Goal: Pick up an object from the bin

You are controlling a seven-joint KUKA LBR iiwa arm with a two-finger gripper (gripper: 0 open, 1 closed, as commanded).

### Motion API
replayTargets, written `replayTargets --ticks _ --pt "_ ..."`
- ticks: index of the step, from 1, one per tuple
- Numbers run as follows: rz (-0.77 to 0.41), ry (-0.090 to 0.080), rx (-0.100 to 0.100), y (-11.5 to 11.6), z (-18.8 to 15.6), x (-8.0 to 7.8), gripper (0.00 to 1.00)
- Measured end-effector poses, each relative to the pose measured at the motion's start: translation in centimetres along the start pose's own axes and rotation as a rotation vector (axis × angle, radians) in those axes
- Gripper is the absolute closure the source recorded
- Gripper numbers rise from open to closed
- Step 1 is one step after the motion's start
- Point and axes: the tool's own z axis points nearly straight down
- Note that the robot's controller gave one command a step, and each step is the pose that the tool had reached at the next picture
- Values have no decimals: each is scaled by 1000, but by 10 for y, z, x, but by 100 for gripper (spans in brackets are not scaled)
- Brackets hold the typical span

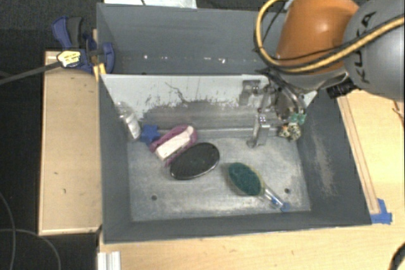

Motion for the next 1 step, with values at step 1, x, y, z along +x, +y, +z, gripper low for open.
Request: replayTargets --ticks 1 --pt "-125 9 0 -23 155 104 0"
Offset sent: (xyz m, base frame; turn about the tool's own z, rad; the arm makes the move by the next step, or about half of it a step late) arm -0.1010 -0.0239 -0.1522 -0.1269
